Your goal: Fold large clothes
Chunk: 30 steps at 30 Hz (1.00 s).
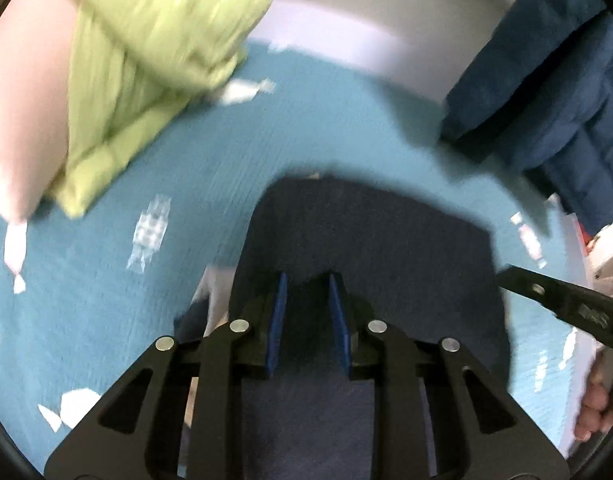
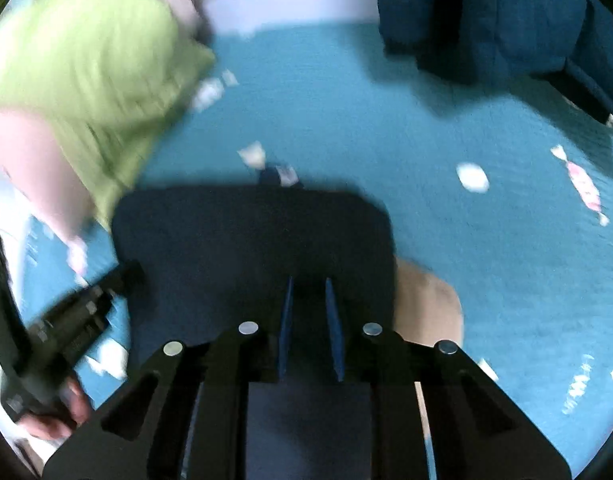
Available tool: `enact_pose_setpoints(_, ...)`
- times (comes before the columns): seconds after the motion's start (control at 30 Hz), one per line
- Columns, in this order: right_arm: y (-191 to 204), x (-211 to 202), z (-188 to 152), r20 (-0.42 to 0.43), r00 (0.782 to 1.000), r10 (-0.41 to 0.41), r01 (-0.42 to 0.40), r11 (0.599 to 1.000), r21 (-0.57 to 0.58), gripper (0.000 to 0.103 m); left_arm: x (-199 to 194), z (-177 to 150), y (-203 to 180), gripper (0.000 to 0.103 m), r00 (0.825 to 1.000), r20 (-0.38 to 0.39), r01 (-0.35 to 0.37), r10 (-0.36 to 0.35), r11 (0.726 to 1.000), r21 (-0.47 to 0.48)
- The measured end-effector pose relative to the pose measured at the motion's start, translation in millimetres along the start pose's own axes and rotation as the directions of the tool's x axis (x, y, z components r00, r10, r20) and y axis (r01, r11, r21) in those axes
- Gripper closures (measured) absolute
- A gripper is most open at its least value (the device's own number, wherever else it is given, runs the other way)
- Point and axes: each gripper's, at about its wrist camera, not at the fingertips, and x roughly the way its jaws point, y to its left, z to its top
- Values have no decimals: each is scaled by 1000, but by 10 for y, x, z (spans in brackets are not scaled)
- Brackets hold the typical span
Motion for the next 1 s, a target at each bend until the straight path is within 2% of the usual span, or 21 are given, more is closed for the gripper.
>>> enact_pose_setpoints(0.1,15,244,170,-8,1000,-3,3,1000,11,87,78,274,-72,79,1000,22,12,-12,1000,-10)
enact_pose_setpoints(0.17,-5,659,136,-71,996,-55,55,998,-6,86,472,357,-15,80,998,-66,2,-5,999,-44)
enact_pose_setpoints(0.23,-45,893,67,-55,996,-76,75,997,-24,87,886,318,108,80,989,-150,-1,-12,996,-90)
enact_pose_setpoints(0.3,-108,945,31,-35,998,-56,57,998,25,87,1118,240,194,80,985,-168,8,-26,994,-106)
enact_pose_setpoints(0.33,-118,941,46,-41,998,-50,51,998,43,86,1138,222,192,80,987,-161,5,-21,995,-95)
enact_pose_setpoints(0.4,-59,879,78,-60,996,-68,68,998,5,86,1064,241,151,80,988,-156,-8,-1,998,-61)
enact_pose_setpoints(0.47,-9,759,158,-117,990,-78,77,997,-13,84,896,310,90,80,985,-172,-7,6,1000,-7)
enact_pose_setpoints(0.5,12,688,214,-164,982,-95,94,995,-15,81,825,327,70,79,983,-183,-6,8,1000,14)
enact_pose_setpoints(0.53,29,615,259,-206,970,-131,129,991,-25,67,728,354,44,69,979,-202,-7,14,999,39)
enact_pose_setpoints(0.57,51,526,294,-233,960,-158,153,987,-38,53,622,381,17,47,976,-218,-7,20,998,59)
enact_pose_setpoints(0.6,90,412,359,-267,947,-176,163,984,-70,21,491,419,-19,38,974,-227,-5,24,996,86)
enact_pose_setpoints(0.63,118,324,394,-267,949,-167,149,985,-85,16,379,453,-57,31,974,-225,-8,35,993,119)
enact_pose_setpoints(0.67,135,234,428,-276,946,-171,152,984,-90,16,306,486,-86,28,969,-237,-27,63,988,155)
enact_pose_setpoints(0.73,133,203,468,-328,926,-188,174,982,-71,16,311,537,-75,28,952,-293,-37,85,985,166)
enact_pose_setpoints(0.77,124,259,472,-368,914,-173,165,985,-55,16,336,561,-44,28,946,-313,-36,80,989,144)
enact_pose_setpoints(0.8,105,399,455,-434,891,-131,132,991,-28,16,401,582,4,28,939,-337,-36,69,994,105)
enact_pose_setpoints(0.83,86,509,427,-469,878,-97,108,994,-4,16,528,576,57,29,925,-377,-24,45,998,61)
enact_pose_setpoints(0.9,7,844,289,-528,849,-40,85,995,61,14,820,461,149,29,886,-462,29,-44,999,-41)
enact_pose_setpoints(0.93,-3,1034,190,-509,855,-100,130,991,23,8,965,374,182,29,877,-476,31,-64,997,-77)
enact_pose_setpoints(0.97,0,1125,135,-471,871,-140,154,988,-8,6,1128,261,215,29,874,-482,19,-63,995,-96)
enact_pose_setpoints(1.0,4,1127,125,-435,888,-146,157,988,-10,6,1189,211,260,29,876,-476,18,-77,992,-127)
